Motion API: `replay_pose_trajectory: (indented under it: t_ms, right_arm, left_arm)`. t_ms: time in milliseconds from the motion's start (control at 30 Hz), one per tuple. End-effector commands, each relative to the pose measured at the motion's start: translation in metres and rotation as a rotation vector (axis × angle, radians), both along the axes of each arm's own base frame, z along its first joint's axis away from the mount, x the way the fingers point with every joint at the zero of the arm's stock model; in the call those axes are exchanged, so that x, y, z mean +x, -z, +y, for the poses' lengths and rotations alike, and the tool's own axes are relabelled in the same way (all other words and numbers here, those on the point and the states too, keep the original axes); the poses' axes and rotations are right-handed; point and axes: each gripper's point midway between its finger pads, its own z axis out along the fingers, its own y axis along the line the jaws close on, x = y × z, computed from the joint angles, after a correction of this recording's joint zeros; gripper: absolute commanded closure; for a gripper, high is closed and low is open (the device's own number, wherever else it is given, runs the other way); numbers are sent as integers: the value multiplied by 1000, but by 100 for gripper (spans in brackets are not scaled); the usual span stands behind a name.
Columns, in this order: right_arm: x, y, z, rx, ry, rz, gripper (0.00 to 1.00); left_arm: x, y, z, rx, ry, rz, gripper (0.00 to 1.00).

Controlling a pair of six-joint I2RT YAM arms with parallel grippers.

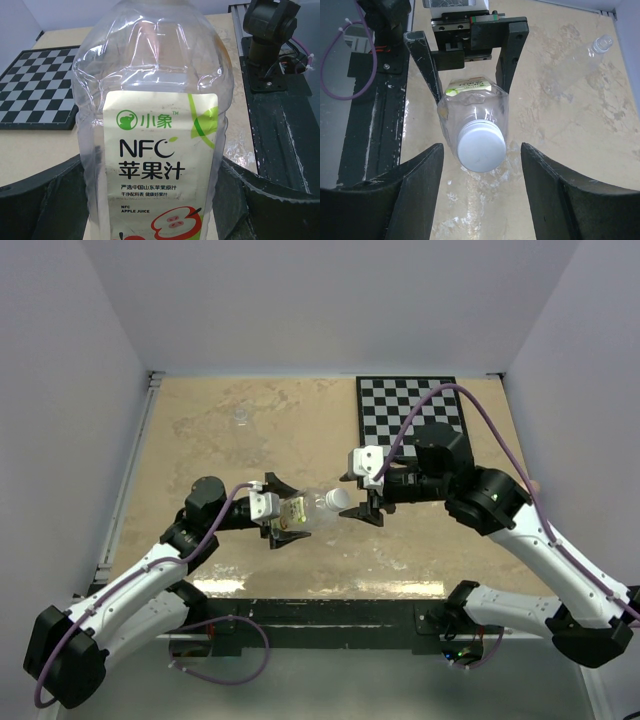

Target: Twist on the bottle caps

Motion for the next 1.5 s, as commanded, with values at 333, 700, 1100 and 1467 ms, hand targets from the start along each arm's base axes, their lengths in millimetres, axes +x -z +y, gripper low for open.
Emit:
replay_pose_trajectory:
  t_ms: [333,700,1100,1467]
  right_arm:
    - [-4,3,5,0,-43,13,38]
    - [-3,7,7,-9,-46,23,41]
    - [0,8,7,-6,-22,31,56]
    - [11,19,8,-17,83,114,95]
  left_arm:
    - [-1,-25,-4,-57,38,-62,100]
    - [-2,-26,-4,-61,44,-62,100]
    - [-1,-28,-4,-69,32,-65,100]
    - [19,-43,9,-117,-144,-137,100]
